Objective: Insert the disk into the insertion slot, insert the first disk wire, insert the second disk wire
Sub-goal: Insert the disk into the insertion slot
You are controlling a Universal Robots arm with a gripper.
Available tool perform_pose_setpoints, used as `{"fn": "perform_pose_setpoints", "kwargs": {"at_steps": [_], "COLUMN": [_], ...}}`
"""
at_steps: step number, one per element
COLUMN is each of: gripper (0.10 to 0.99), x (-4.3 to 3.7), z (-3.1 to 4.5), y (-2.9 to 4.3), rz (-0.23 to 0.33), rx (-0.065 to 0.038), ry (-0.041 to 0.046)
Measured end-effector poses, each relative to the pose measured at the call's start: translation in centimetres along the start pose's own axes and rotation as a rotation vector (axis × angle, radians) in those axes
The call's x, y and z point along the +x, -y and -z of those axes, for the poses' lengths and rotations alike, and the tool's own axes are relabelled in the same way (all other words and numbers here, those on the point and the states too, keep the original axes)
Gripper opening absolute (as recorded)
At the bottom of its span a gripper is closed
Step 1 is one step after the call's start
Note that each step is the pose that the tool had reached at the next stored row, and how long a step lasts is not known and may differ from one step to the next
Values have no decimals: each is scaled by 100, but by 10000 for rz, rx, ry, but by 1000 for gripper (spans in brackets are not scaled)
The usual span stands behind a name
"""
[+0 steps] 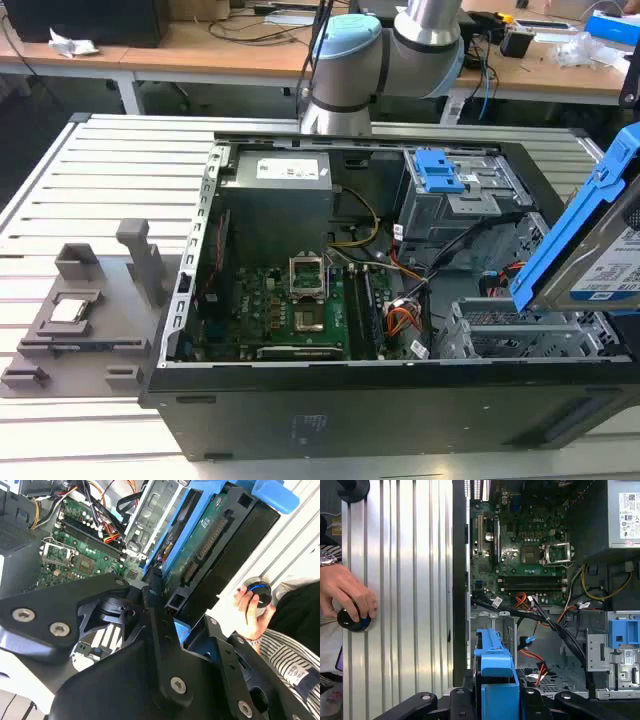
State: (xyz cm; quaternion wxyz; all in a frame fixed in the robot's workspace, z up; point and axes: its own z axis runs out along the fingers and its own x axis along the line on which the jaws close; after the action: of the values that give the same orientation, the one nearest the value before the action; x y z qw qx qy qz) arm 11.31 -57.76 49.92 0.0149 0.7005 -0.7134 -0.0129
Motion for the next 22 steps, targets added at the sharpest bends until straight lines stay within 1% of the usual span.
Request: {"fn": "perform_pose_setpoints", "kwargs": {"at_steps": [2,6,9,22], "gripper": [365,365,365,365], "x": [1,2,2,2], "z": [-5,-18,-24,-54], "y": [-88,-149,-162,-162], "rz": [1,2,1,2], "rx": [0,0,0,0], "ry": [0,1,0,0]}}
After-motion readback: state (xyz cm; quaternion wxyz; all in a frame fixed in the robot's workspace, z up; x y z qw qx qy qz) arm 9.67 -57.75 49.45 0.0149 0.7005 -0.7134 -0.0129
